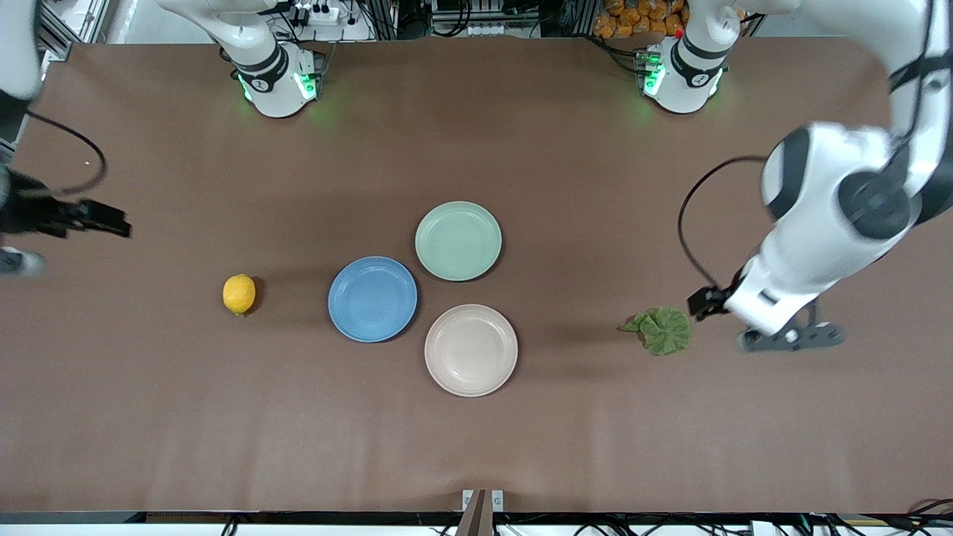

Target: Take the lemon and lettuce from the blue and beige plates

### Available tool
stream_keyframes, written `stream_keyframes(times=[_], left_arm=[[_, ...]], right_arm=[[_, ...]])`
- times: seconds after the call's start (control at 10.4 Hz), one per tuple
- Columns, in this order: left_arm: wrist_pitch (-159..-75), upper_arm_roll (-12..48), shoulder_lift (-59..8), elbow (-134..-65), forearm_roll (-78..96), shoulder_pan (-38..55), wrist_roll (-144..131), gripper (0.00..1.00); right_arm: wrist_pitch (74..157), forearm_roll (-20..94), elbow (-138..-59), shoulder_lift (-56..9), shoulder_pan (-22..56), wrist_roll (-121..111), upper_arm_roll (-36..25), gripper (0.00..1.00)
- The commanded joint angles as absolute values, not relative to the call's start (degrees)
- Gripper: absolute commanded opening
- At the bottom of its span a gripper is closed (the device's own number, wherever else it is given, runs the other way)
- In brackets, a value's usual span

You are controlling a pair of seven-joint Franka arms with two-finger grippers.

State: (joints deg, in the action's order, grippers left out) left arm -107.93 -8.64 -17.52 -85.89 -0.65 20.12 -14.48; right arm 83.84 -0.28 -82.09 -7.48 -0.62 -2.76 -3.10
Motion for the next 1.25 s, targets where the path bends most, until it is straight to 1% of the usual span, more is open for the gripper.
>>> stream_keyframes(times=[0.0,0.19,0.48,0.58,0.67,0.77,1.15], left_arm=[[-103.4,-8.3,-9.9,-88.2,-0.4,18.8,-14.3,1.00],[-100.6,-8.3,-6.0,-88.2,-0.4,17.1,-14.2,1.00],[-98.8,-8.1,-2.5,-88.2,-0.3,15.5,-12.7,1.00],[-98.9,-7.3,-2.3,-88.2,-0.4,14.1,-12.0,1.00],[-98.9,-2.8,-2.2,-88.2,-0.4,10.0,-11.9,1.00],[-98.8,0.4,-2.3,-88.2,-0.4,7.4,-12.1,1.00],[-98.9,0.8,-2.8,-87.3,-0.5,6.5,-8.5,1.00]], right_arm=[[83.2,-0.9,-86.8,-2.3,-2.9,-3.5,-1.5,1.00],[84.9,-0.9,-90.1,-0.4,-2.9,-3.4,-0.8,1.00],[84.8,-0.9,-90.0,-0.7,-2.7,-3.0,0.1,1.00],[85.0,-0.8,-90.0,-0.8,-2.9,-3.0,0.6,1.00],[85.1,-0.8,-90.0,-0.8,-2.9,-3.0,1.2,1.00],[85.1,-0.8,-90.0,-0.8,-3.0,-3.0,1.8,1.00],[83.8,-0.8,-90.5,-0.4,-3.4,-3.1,1.7,1.00]])
